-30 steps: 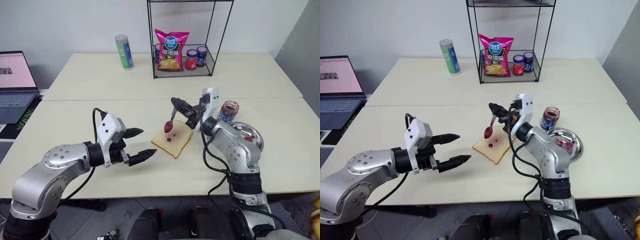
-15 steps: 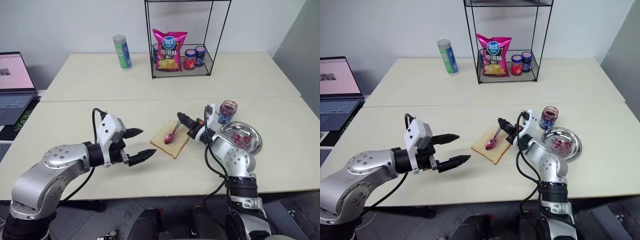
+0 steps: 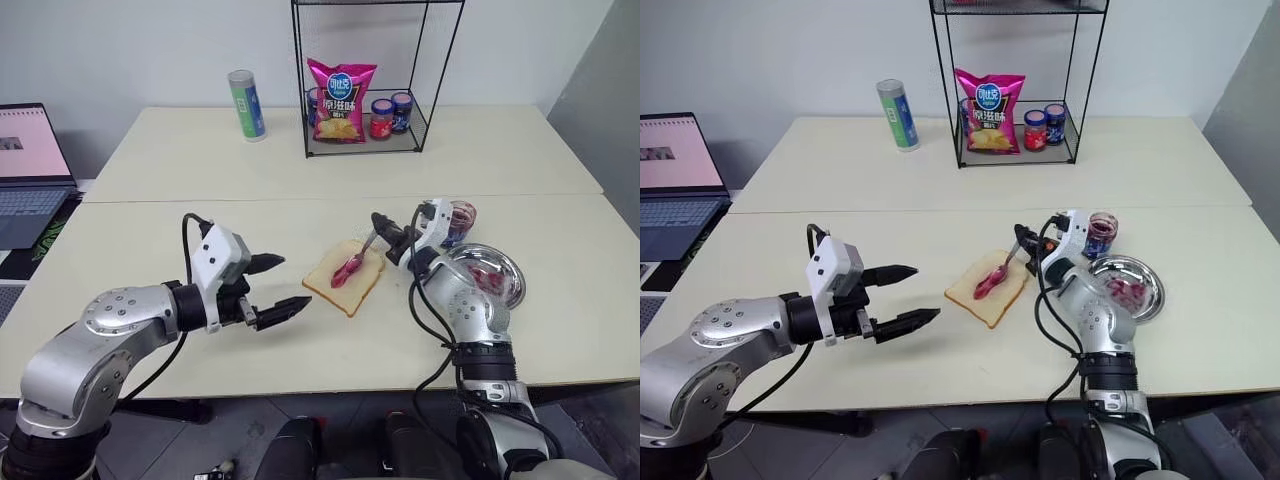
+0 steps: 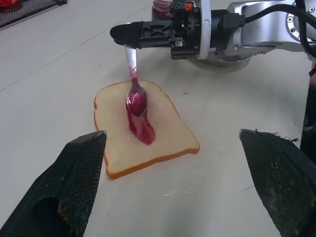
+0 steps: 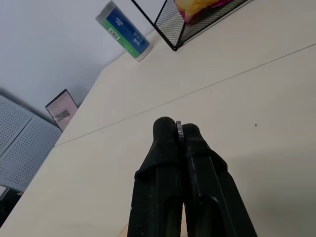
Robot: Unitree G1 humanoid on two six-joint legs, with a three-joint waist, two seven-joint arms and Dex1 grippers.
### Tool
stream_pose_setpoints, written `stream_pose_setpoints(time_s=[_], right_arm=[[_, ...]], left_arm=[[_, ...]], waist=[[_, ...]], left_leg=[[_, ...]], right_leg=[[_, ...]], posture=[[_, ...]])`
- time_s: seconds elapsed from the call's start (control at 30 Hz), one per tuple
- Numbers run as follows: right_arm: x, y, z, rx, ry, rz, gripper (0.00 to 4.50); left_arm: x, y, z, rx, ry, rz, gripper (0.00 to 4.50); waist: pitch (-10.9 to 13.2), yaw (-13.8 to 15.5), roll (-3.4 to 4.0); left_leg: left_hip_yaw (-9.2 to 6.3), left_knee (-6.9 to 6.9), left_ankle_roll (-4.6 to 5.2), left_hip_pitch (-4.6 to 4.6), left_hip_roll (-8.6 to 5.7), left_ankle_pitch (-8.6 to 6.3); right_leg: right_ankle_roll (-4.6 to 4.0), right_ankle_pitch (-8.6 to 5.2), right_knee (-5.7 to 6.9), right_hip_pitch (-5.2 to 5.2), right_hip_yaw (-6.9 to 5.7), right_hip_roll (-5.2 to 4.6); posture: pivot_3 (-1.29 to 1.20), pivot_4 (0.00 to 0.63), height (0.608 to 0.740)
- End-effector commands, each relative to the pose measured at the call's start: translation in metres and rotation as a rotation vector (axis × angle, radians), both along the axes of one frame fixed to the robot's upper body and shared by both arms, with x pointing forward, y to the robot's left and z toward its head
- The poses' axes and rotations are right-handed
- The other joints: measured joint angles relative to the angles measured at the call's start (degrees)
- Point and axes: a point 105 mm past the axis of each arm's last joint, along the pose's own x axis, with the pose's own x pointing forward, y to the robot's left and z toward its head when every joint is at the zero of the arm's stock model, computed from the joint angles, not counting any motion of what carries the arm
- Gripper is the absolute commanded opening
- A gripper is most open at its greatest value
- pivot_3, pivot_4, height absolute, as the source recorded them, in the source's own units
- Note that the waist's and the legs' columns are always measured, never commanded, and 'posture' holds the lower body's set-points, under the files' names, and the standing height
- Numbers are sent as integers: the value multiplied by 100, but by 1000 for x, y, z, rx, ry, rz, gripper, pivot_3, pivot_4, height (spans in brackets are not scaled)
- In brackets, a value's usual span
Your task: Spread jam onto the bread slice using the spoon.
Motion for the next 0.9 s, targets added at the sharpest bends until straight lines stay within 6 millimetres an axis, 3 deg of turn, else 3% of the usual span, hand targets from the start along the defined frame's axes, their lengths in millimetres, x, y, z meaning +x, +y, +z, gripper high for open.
stream_pose_setpoints(time_s=[0.03,0.23,0.33,0.5,0.67,0.9], right_arm=[[6,-15,18,0,-55,-50,31],[-16,12,26,240,28,164,31],[-26,24,23,222,33,217,31],[-25,36,12,186,57,206,31],[-18,35,2,132,69,157,31],[7,11,-1,62,34,-38,31]], left_arm=[[1,0,6,10,-27,-9,4500],[1,0,6,12,-28,-8,4500],[0,-1,6,10,-28,-7,4500],[0,-1,6,10,-28,-6,4500],[0,0,6,11,-27,-2,4500],[1,0,6,8,-27,-1,4500]], waist=[[0,0,0],[0,-15,0],[0,-23,0],[0,-27,0],[0,-24,0],[0,-18,0]], left_leg=[[0,0,0,0,0,0],[1,-2,0,-1,3,0],[0,-4,0,-1,5,0],[1,-4,1,-1,4,0],[1,-3,0,0,3,0],[0,-3,-2,2,3,1]], right_leg=[[0,0,0,0,0,0],[-1,-1,1,-1,1,0],[-2,-1,2,-3,0,0],[-2,-1,1,-3,0,1],[-2,-1,1,-3,-1,2],[-2,-1,2,-2,-1,2]], posture=[[0,150,740],[0,150,740],[0,150,740],[0,150,740],[0,150,740],[0,150,740]])
